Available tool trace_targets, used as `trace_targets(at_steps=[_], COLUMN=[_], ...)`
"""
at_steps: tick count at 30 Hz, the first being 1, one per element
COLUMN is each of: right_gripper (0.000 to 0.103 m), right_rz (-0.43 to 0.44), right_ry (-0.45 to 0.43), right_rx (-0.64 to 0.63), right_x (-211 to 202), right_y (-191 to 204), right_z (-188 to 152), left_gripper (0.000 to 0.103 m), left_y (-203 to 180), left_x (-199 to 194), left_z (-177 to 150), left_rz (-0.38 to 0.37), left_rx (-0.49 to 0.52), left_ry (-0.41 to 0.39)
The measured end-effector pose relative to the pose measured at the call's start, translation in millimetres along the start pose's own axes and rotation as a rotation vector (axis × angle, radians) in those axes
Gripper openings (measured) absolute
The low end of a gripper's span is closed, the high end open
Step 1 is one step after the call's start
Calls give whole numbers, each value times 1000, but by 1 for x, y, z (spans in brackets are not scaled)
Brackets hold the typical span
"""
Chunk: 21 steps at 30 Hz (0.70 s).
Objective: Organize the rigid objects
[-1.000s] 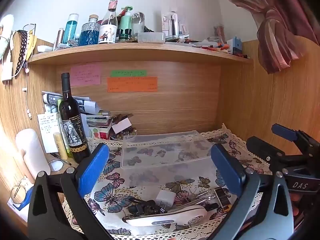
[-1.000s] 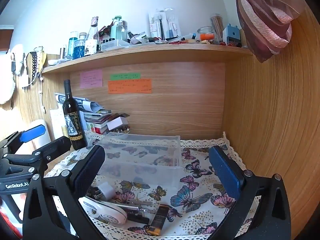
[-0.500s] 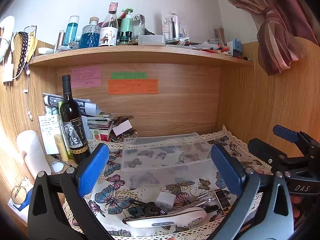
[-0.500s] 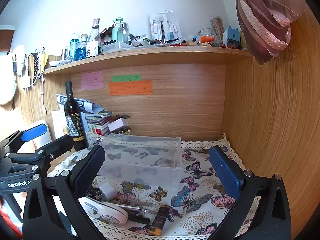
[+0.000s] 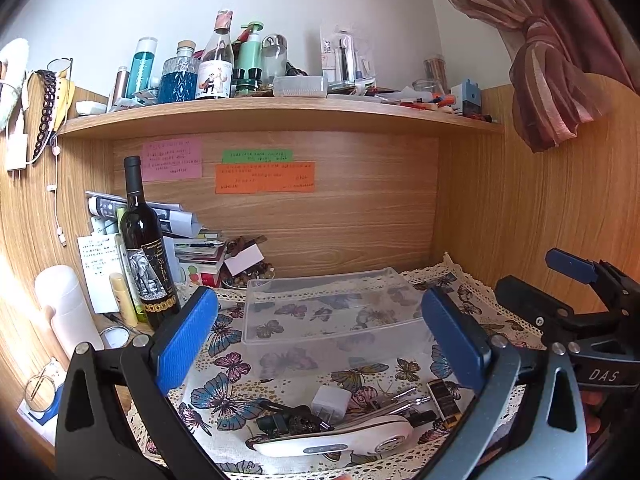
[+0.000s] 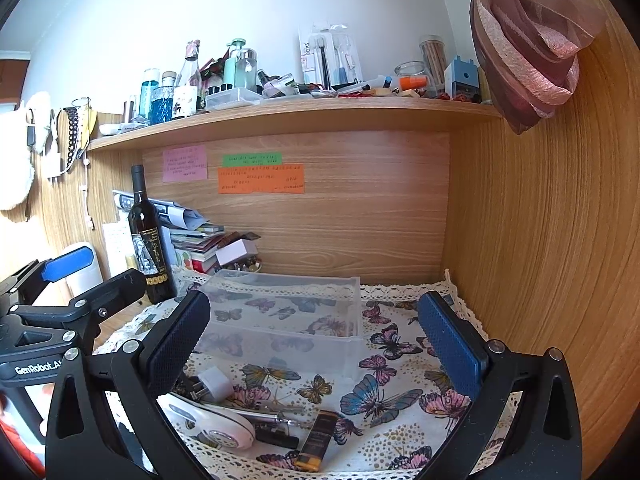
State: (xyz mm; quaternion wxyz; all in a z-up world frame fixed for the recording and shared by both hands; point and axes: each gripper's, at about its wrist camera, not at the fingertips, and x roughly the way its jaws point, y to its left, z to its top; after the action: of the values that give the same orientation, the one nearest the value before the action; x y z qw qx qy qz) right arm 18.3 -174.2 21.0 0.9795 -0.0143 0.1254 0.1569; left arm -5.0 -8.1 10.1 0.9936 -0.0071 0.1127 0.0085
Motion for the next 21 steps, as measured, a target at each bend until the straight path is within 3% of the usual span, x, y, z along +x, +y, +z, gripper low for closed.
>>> trace_targets(at_steps=[21], right_gripper=[103], right_rz=[1], right_ry=[-10], right_rx=[3], right_x=[-2], right_y=[-2], right_z=[0], left_gripper=[103], left_y=[-4], left_x=[-1], left_z=[0], left_rz=[3], left_rx=[3], left_ry=[-9])
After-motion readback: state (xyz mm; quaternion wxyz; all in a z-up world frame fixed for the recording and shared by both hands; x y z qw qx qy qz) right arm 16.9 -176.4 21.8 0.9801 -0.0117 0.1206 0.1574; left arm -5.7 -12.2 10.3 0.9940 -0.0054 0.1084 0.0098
